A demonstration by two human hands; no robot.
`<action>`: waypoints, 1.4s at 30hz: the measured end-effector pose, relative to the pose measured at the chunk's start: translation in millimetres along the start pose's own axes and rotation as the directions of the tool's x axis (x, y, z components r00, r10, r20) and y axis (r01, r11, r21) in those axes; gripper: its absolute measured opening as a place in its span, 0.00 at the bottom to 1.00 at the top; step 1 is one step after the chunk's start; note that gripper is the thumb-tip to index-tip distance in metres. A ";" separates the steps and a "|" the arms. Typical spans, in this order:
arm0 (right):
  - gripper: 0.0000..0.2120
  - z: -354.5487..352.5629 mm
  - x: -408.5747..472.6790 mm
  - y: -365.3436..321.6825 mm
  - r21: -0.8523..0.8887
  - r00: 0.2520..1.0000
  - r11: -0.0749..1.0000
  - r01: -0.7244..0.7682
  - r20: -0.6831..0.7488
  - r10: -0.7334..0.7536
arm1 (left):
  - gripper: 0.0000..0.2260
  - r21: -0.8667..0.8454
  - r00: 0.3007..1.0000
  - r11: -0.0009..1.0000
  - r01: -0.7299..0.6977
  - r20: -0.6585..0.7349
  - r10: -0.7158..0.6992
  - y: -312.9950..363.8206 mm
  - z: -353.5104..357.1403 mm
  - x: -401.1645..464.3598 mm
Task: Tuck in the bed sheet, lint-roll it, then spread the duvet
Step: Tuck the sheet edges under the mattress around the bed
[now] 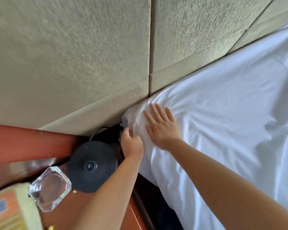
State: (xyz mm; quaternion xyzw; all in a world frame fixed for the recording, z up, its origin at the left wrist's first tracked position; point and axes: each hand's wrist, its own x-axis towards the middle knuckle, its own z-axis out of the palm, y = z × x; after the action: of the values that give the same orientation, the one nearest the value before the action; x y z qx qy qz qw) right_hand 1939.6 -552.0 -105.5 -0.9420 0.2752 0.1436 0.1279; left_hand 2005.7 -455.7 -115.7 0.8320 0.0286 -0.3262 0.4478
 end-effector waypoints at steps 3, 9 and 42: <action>0.33 5.5 1.9 2.2 -0.020 0.999 1.000 0.000 -0.041 0.000 | 0.13 0.146 0.965 0.987 0.070 0.239 -0.104 -8.1 -10.3 -2.2; 0.33 10.7 1.4 -1.3 -0.015 0.997 1.000 0.004 -0.081 -0.005 | 0.12 0.535 0.998 0.843 -0.052 0.065 0.020 -27.1 -13.2 12.0; 0.26 30.6 7.8 2.9 -0.004 0.949 1.000 -0.011 -0.315 0.009 | 0.09 -0.321 0.938 0.888 0.330 0.002 -0.348 -13.3 11.0 85.6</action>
State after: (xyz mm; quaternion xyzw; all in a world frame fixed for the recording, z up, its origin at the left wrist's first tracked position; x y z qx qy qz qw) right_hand 1938.2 -548.3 -137.0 -0.9517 0.2966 -0.0070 0.0790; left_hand 2062.7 -477.1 -178.2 0.7404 0.2376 -0.3672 0.5104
